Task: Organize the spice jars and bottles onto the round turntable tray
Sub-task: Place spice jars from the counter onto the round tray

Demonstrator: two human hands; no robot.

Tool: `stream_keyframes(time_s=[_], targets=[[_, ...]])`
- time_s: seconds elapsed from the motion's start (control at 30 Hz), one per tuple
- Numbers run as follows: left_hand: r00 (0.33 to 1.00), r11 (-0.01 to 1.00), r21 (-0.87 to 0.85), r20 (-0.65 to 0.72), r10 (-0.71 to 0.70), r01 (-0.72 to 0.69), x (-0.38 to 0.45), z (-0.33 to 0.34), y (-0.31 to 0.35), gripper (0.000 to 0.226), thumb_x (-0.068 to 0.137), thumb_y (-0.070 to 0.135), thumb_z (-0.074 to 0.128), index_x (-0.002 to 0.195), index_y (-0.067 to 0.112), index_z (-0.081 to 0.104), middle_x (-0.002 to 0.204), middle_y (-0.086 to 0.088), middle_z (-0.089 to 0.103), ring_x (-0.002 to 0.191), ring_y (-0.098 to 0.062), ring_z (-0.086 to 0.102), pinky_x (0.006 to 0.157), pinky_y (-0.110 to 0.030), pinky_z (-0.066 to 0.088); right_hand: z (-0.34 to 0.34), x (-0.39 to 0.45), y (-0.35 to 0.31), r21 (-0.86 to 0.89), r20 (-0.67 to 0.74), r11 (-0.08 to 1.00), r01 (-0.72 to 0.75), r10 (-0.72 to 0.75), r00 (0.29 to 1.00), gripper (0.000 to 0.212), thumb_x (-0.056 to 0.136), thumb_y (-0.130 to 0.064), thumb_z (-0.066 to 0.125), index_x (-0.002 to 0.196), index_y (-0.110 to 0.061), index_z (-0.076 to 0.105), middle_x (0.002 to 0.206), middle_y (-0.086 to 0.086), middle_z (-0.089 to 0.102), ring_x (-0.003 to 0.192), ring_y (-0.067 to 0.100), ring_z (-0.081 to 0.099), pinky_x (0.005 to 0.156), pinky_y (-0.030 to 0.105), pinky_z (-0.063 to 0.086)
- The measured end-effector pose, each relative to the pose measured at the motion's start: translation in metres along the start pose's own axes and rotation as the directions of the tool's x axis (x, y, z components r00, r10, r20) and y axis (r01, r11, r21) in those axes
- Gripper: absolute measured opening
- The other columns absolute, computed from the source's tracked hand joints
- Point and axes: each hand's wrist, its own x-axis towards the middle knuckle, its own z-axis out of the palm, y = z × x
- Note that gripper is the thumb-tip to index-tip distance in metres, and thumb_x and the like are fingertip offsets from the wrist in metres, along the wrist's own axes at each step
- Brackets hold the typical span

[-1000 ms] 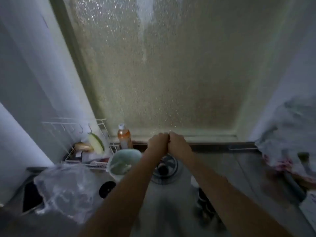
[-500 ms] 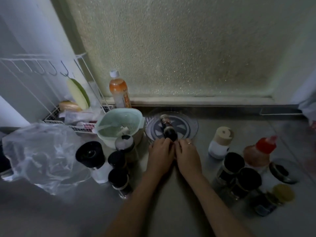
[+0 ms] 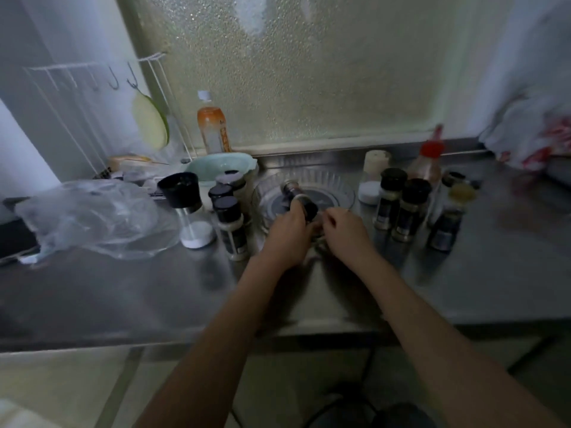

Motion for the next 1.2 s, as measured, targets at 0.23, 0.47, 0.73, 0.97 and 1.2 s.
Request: stream_keyframes(time_s=[0.23, 0.47, 0.73, 0.97, 1.2], targets=[[0.997, 0.994, -0.093, 0.045, 0.069, -0.064, -0.047, -0.013, 0.0, 0.021, 0.095, 0.024, 0.051, 0.102, 0.005, 0.045, 0.089, -0.017, 0.061, 0.077, -0.031, 0.056, 0.062, -0.037, 0.04, -0.006, -0.054, -0.011, 0.016, -0.054, 1.0, -0.024, 0.025, 0.998, 0.032, 0.094, -0.023, 0.048, 0.071, -0.003, 0.057, 0.069, 0.012, 0.054, 0.063, 0.022, 0.05, 0.055, 0.031, 0.031], [0.81, 0.987, -0.136, -0.586, -0.009, -0.087, -0.09, -0.028, -0.018, 0.022, 0.084, 0.01, 0.062, 0.102, 0.006, 0.049, 0.101, -0.013, 0.052, 0.084, -0.021, 0.05, 0.064, -0.028, 0.04, -0.026, -0.04, -0.05, -0.28, -0.233, 0.96, 0.026, -0.095, 0.968, 0.034, 0.087, -0.047, 0.054, 0.102, -0.017, 0.052, 0.095, 0.008, 0.062, 0.088, 0.027, 0.057, 0.067, 0.035, 0.044], [0.837, 0.92, -0.235, -0.388, -0.386, 0.314, -0.052, -0.04, -0.059, 0.05, 0.084, 0.026, 0.067, 0.114, -0.004, 0.041, 0.116, -0.027, 0.047, 0.107, -0.04, 0.044, 0.084, -0.043, 0.039, 0.008, 0.001, -0.044, -0.38, -0.028, 0.921, -0.083, 0.078, 0.997, 0.047, 0.082, -0.031, 0.061, 0.121, -0.016, 0.039, 0.11, 0.014, 0.063, 0.101, 0.034, 0.058, 0.077, 0.038, 0.045], [0.836, 0.938, -0.346, -0.524, -0.163, -0.034, -0.035, -0.054, -0.028, 0.037, 0.079, 0.027, 0.071, 0.106, 0.013, 0.049, 0.103, -0.005, 0.06, 0.093, -0.012, 0.052, 0.077, -0.024, 0.04, -0.031, 0.019, -0.034, -0.019, -0.145, 0.997, 0.073, -0.075, 0.987, 0.037, 0.078, -0.037, 0.067, 0.104, -0.018, 0.048, 0.102, 0.01, 0.061, 0.094, 0.026, 0.057, 0.079, 0.041, 0.051], [0.977, 0.942, -0.329, -0.175, -0.12, 0.057, 0.011, -0.029, -0.016, 0.037, 0.073, 0.021, 0.077, 0.096, 0.02, 0.049, 0.095, 0.001, 0.063, 0.089, -0.018, 0.061, 0.071, -0.028, 0.047, -0.037, 0.022, -0.031, 0.052, -0.096, 0.994, 0.095, -0.09, 0.991, 0.057, 0.081, -0.033, 0.068, 0.129, -0.019, 0.04, 0.112, 0.005, 0.059, 0.101, 0.02, 0.056, 0.079, 0.029, 0.042]])
